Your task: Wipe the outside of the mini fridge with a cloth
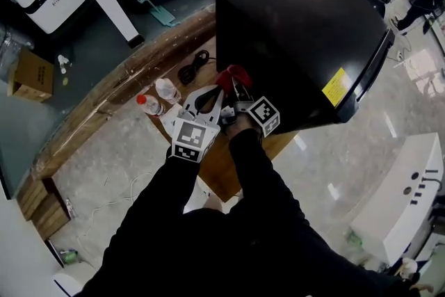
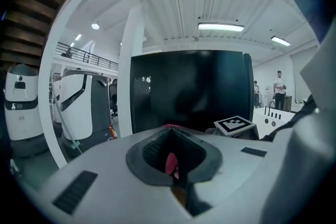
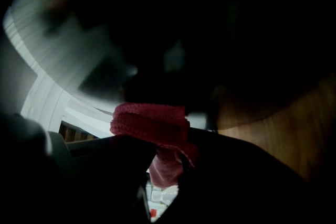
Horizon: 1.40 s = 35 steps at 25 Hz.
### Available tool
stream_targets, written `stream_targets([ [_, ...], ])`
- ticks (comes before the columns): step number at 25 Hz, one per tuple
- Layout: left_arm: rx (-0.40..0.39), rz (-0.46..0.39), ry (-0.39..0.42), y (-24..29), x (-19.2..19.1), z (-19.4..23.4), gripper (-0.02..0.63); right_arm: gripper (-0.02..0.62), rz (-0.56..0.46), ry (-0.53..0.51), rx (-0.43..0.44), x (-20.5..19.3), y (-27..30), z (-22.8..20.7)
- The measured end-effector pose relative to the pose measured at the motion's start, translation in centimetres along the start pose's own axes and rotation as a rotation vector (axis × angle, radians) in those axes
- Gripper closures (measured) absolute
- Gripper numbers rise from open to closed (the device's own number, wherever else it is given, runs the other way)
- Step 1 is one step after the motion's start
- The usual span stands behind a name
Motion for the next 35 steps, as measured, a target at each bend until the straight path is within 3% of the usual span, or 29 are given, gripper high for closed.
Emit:
stream_targets([
  [6, -0.027, 0.077, -0.026, 1.4, -4.2, 0.0, 0.6, 0.489, 0.011, 0.041, -0.102, -1.0, 0.2, -6.7],
  [12, -0.057, 0.113, -0.04, 2.0, -5.8, -0.4, 0.6, 0.497, 0.033, 0.087, -0.196, -1.5, -0.1, -11.6],
  [16, -0.061, 0.099, -0.062, 2.0, -5.6, -0.1, 0.6, 0.499, 0.08, 0.06, -0.166, -2.1, 0.0, -10.9],
  [21, -0.054, 0.043, -0.069, 0.0, -2.0, -0.3, 0.6, 0.499, 0.213, -0.095, -0.024, -3.2, -2.0, -3.2],
  [26, -0.148, -0.003, -0.011, -3.9, 4.3, -1.6, 0.6, 0.499, 0.248, -0.244, 0.081, -1.8, -6.7, 6.9],
  [31, -0.197, -0.121, -0.019, -7.4, 11.7, -3.3, 0.6, 0.497, 0.187, -0.404, 0.147, 1.5, -11.5, 16.2],
  [35, -0.234, -0.18, -0.05, -8.6, 14.9, -4.9, 0.6, 0.497, 0.087, -0.436, 0.207, 4.1, -13.6, 21.1],
])
Point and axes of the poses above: the fingertips, and each gripper's own axes: y forward along the fingers, z to its left, x out of its top, the point moved 9 cm from there along -y, backward along the fingers, and after that the axes turned 6 degrees about x, right-handed, at the moved point
